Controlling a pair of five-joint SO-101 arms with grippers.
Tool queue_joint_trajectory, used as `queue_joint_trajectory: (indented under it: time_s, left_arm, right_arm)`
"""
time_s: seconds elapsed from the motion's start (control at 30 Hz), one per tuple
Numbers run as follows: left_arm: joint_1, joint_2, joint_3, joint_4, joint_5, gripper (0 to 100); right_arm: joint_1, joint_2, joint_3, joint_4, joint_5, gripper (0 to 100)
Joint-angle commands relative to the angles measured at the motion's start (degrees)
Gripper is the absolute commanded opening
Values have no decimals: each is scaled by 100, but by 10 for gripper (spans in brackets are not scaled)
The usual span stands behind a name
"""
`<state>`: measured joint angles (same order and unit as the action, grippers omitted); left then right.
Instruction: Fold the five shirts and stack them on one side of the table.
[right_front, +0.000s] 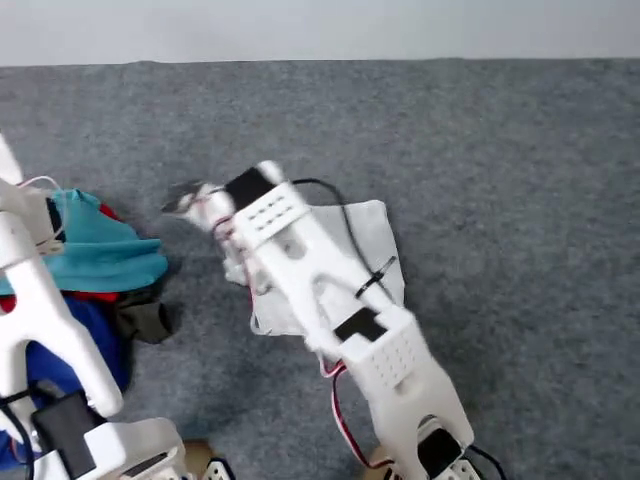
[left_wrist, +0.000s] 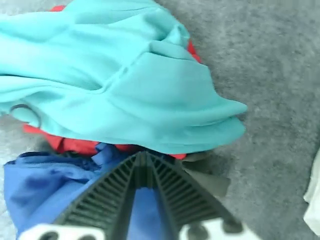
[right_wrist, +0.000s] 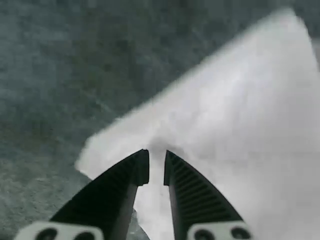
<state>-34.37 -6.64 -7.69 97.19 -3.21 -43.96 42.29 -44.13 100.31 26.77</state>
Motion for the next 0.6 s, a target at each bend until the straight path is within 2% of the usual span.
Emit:
queue_joint_trajectory:
  time_s: [0.0, 0.1, 0.37, 0.57]
  left_arm:
    - [-114, -264, -382, -123, 26, 5]
    - [-88, -264, -444, -132, 26, 5]
    - [-88, -237, -435, -132, 26, 5]
    - [-97, -255, -435, -132, 26, 5]
  right_arm:
    - [-180, -479, -466, 251, -88, 57]
    - [-84, -743, -527, 251, -53, 57]
    - [1244, -567, -352, 251, 281, 57]
    - [1446, -242, 149, 251, 492, 57]
